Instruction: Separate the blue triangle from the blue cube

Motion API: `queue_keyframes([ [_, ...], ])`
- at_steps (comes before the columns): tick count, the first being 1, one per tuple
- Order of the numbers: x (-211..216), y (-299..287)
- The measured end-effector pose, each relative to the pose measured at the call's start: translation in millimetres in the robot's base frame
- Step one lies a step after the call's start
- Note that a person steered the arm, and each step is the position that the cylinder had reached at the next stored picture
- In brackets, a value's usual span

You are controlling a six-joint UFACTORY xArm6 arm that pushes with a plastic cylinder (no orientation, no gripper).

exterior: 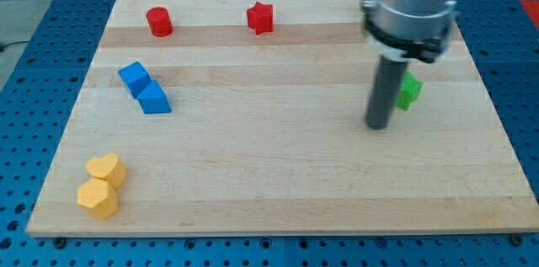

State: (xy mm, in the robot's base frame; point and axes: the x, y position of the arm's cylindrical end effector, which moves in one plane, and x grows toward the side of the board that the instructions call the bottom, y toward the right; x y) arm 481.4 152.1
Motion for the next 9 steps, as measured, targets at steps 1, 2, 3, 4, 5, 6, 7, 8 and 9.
queue_keyframes([
  [1,-26,20],
  [2,-49,25],
  [3,-49,22],
  [4,-49,-32],
  [5,-49,-94],
  [6,-49,-155],
  [7,-71,-180],
  [8,-88,-237],
  [9,-89,-306],
])
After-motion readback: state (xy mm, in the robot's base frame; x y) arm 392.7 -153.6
